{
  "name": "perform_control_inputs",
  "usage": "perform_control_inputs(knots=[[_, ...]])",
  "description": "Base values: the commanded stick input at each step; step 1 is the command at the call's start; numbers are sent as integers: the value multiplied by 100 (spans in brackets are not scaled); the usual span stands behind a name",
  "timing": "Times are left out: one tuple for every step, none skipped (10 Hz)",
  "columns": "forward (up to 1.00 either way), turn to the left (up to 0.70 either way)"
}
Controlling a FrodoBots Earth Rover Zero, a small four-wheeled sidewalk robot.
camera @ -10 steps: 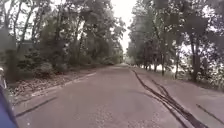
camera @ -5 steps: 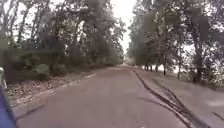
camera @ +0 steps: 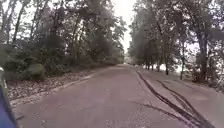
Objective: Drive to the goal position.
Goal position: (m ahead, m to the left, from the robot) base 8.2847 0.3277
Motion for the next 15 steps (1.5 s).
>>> perform_control_inputs(knots=[[70, -1], [70, -3], [70, -2], [70, -2], [70, -1], [70, -1], [70, -1], [70, -1], [70, -1], [70, -1], [70, -1], [70, -1], [70, -1], [70, -1], [70, -1]])
